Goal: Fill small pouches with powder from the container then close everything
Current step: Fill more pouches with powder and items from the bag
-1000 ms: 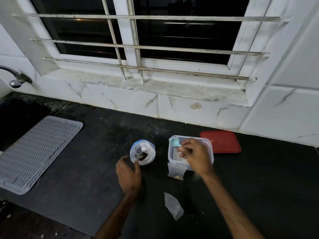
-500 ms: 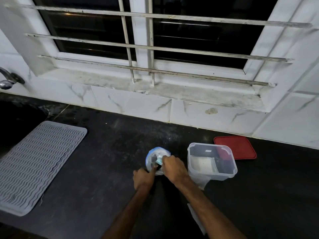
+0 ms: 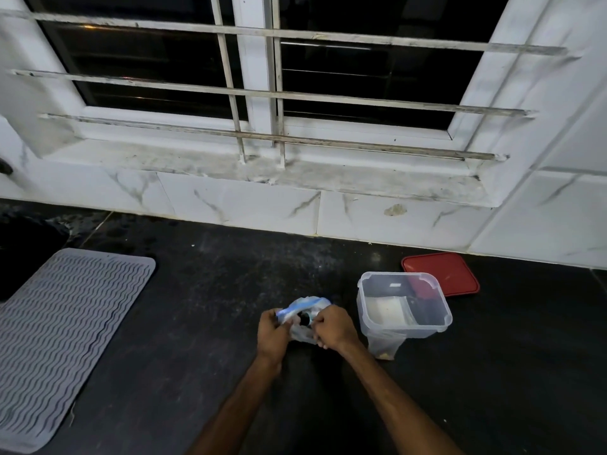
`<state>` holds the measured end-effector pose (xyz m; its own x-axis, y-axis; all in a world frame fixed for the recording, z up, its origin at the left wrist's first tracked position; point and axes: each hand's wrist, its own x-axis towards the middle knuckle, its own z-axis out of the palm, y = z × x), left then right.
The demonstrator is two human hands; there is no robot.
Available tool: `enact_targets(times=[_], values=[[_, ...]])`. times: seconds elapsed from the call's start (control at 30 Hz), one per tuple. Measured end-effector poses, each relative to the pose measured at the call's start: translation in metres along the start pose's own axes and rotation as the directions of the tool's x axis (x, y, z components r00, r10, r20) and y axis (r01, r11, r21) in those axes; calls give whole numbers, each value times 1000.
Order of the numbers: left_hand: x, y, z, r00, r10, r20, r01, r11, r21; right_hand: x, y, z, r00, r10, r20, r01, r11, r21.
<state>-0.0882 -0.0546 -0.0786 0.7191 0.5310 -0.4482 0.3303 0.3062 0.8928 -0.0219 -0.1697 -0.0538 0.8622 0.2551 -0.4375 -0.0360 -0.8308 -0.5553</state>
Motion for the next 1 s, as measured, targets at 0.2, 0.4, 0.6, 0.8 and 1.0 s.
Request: enact_targets(times=[0.2,0.4,0.6,0.8,1.0], values=[[13,0,-3,997,81,11,-81,955,285,-5,4,-2,999,43,11,-44,985,164],[17,1,-7,994,105,19,-105,936,335,-7,5,-8,993,87,77,-107,943,316],[10,0,-12,991,130,0,-126,960,252,-16,5,-24,985,53,166,-111,925,364],[-32,17,-15,821,542,-180,-427,793,435,-35,17,-60,973,-34,229,-65,909,412],[-89,-5,12,585,587,560,-808,360,467,-53,47,-110,986,-37,165,-42,892,450]])
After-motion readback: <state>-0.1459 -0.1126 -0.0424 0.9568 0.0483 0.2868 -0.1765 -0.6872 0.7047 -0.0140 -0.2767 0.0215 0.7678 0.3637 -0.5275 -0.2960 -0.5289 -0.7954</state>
